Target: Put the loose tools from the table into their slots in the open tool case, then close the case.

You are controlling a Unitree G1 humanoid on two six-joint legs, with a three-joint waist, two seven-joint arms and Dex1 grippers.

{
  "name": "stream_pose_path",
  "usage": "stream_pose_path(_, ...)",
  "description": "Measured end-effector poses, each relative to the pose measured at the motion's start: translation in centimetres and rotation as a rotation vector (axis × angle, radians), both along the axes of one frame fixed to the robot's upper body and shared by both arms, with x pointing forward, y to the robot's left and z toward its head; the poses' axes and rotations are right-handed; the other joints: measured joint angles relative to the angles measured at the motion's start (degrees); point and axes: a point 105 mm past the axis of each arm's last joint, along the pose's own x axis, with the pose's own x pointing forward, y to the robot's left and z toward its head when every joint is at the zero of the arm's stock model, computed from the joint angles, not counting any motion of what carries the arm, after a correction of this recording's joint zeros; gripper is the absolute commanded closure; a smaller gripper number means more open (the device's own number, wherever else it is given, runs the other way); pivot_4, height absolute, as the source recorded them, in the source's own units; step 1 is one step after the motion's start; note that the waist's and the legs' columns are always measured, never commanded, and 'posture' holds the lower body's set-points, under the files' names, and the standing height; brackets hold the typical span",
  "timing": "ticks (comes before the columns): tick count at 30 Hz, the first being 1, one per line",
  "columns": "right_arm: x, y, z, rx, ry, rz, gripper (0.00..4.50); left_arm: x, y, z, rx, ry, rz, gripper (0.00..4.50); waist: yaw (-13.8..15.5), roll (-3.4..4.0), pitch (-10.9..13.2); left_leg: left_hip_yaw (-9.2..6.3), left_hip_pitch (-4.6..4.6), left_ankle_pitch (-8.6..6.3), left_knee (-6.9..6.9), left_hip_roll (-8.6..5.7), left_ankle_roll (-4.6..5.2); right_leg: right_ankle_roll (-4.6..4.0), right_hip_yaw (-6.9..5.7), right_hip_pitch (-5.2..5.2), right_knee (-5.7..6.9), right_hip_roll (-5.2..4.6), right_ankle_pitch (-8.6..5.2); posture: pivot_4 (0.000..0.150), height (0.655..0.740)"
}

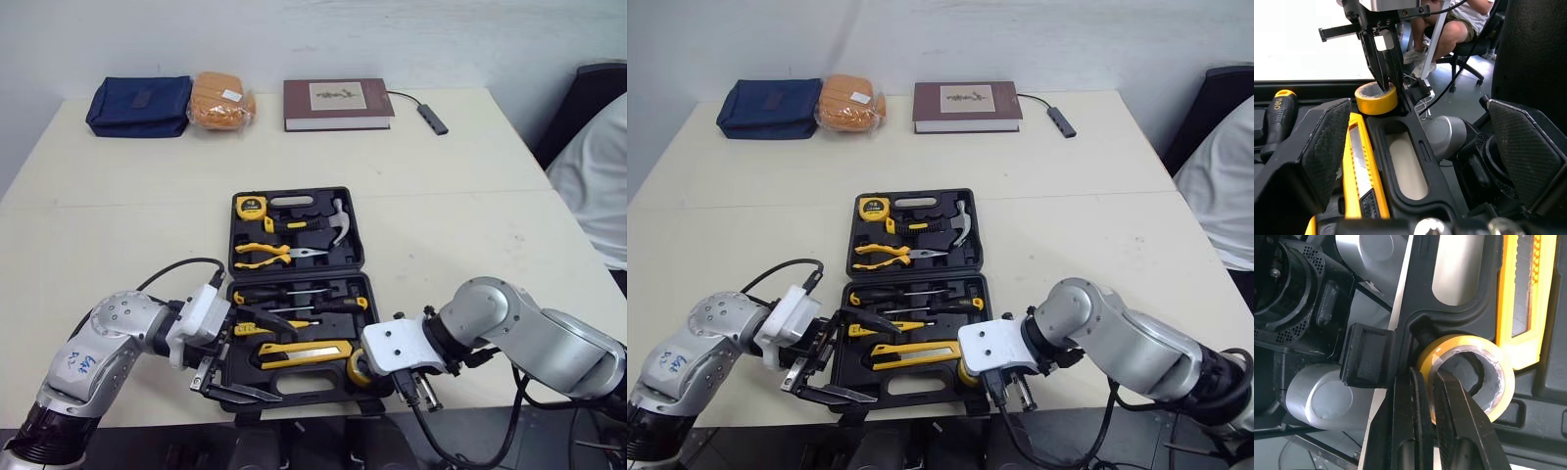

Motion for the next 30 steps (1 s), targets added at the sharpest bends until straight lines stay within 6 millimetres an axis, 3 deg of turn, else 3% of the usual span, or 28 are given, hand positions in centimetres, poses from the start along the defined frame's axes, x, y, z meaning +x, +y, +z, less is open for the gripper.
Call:
stream_pose_path(15,0.1,0.0,-0.3,-0.062,-0.012,0.011,4.38,-0.1,0.2,-0.2,0.002,0.006,0.026,0.0,0.21,-0.03,-0.02,-0.01,0.0,-0.04,0.01,-0.02,0.01,-0.01,0.01,-0.02,0.0,-0.12,0.0,0.15,0.74)
stream_pose_path(20,0.5,0.0,0.0,-0.038,-0.013,-0.018,2.3,-0.1,0.2,-0.2,0.001,0.004,0.029,0.0,0.25,-0.02,-0.04,-0.01,-0.05,-0.04,-0.01,-0.03,0.02,-0.01,0.01,-0.09,-0.01,-0.12,0.0,0.15,0.74)
stream_pose_path(25,-1.0,0.2,0.7,0.049,0.103,0.028,2.3,-0.2,0.3,-0.4,0.002,0.011,0.037,0.0,0.22,-0.02,-0.04,-0.01,-0.49,-0.02,-0.04,-0.03,0.02,-0.04,-0.04,-0.49,0.0,-0.08,-0.02,0.15,0.74)
stream_pose_path(30,-1.2,-0.4,2.3,0.135,0.134,0.022,2.3,-0.3,0.4,-0.6,0.006,0.024,0.044,0.0,0.22,-0.03,-0.04,0.0,-0.76,-0.01,0.33,-0.02,0.1,-0.03,-0.08,-0.65,0.19,-0.03,-0.01,0.15,0.74)
